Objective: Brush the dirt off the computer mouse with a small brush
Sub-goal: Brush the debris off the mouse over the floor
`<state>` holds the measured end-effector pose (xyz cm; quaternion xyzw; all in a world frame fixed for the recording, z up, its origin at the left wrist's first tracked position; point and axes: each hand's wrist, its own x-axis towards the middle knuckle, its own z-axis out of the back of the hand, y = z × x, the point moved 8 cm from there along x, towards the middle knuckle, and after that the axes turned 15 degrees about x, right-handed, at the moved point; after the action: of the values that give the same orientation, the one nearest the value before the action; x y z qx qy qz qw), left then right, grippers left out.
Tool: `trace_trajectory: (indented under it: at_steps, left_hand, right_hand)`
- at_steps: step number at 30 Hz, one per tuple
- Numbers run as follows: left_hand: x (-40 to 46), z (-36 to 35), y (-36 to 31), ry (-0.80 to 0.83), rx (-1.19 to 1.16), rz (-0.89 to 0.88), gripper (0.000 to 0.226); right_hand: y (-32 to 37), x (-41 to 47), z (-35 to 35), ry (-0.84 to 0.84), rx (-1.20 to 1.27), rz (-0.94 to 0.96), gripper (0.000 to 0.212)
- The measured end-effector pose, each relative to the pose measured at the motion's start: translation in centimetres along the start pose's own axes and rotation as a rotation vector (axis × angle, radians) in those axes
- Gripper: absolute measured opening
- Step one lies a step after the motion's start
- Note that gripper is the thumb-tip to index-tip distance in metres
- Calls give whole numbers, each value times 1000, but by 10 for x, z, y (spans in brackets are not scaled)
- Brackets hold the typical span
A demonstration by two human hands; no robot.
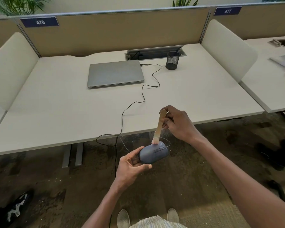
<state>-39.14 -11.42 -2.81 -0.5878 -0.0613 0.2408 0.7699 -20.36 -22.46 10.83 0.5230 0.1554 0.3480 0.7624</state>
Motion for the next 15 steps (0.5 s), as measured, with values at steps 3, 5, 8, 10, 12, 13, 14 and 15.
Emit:
trace_trajectory:
  at_steps: [3, 5, 8, 10, 12, 13, 14, 15]
  left_hand:
    - [-1, 2, 0, -3, -6, 2, 79]
    - [0, 3, 1, 1, -6, 4, 75]
    - [0, 1, 2, 28, -2, -2, 71]
    - [-1, 0, 2, 32, -3, -4, 70]
    - [-2, -1, 1, 27, -9, -3, 70]
    - [-2, 0, 0, 26, -12, -4, 69]
    - [-2, 0, 0, 27, -13, -5, 68]
    - [-1, 0, 0, 29, -17, -4, 68]
  right_hand:
    - [-1, 0, 6, -22, 54, -5, 19]
    - [-1, -2, 3, 28, 76, -20, 22]
    - [-1, -3, -3, 78, 50, -30, 25]
    - [-2, -2, -2, 49, 43, -28, 22]
    - [-1, -2, 2, 10, 48, -18, 21]
    - [0, -2, 4, 1, 57, -12, 21]
    - [0, -3, 5, -1, 71, -8, 22]
    - [0, -5, 7, 6, 89, -9, 24]
